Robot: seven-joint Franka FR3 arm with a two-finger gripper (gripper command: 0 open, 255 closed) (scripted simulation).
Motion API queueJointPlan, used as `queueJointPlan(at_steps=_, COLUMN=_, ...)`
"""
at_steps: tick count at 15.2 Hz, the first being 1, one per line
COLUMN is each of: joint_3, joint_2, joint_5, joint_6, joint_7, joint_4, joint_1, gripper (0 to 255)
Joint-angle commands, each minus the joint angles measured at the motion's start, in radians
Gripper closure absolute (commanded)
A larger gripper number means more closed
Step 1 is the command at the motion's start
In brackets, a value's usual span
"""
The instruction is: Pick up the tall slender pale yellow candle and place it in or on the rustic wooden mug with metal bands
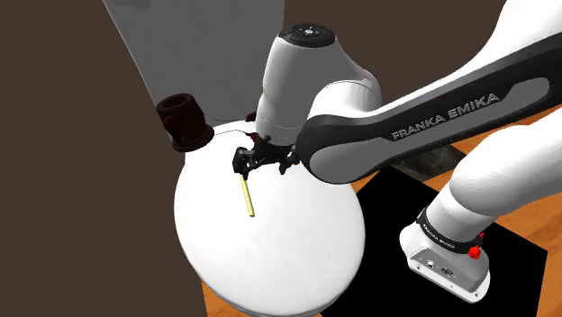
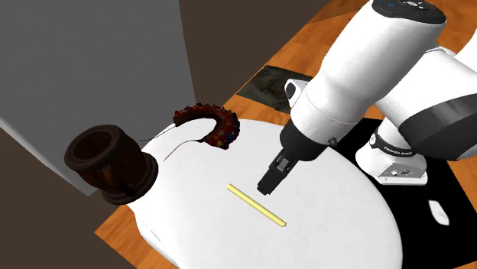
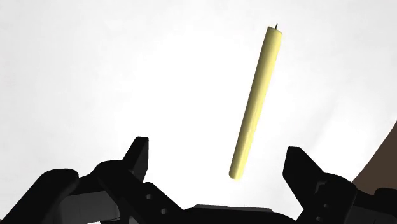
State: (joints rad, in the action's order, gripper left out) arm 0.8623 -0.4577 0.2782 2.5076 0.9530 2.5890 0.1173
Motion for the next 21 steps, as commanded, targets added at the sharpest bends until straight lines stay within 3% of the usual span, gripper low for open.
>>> queueJointPlan(at_steps=1, joint_3=0.125, joint_2=0.082, joint_5=-0.082, joint_6=0.065, joint_7=0.122, joint_4=-0.049, joint_1=0.108, gripper=0)
queueJointPlan(at_steps=2, joint_3=0.200, joint_2=0.120, joint_5=-0.136, joint_6=0.090, joint_7=0.190, joint_4=-0.073, joint_1=0.177, gripper=0)
queueJointPlan(at_steps=7, joint_3=0.301, joint_2=0.186, joint_5=-0.216, joint_6=0.153, joint_7=0.250, joint_4=-0.073, joint_1=0.287, gripper=0)
queueJointPlan(at_steps=9, joint_3=0.361, joint_2=0.220, joint_5=-0.268, joint_6=0.182, joint_7=0.288, joint_4=-0.073, joint_1=0.354, gripper=0)
queueJointPlan(at_steps=10, joint_3=0.421, joint_2=0.248, joint_5=-0.317, joint_6=0.203, joint_7=0.323, joint_4=-0.075, joint_1=0.420, gripper=0)
queueJointPlan(at_steps=18, joint_3=0.422, joint_2=0.247, joint_5=-0.315, joint_6=0.203, joint_7=0.322, joint_4=-0.075, joint_1=0.421, gripper=0)
queueJointPlan(at_steps=19, joint_3=0.422, joint_2=0.247, joint_5=-0.315, joint_6=0.203, joint_7=0.322, joint_4=-0.075, joint_1=0.421, gripper=255)
queueJointPlan(at_steps=21, joint_3=0.421, joint_2=0.247, joint_5=-0.314, joint_6=0.203, joint_7=0.321, joint_4=-0.074, joint_1=0.420, gripper=255)
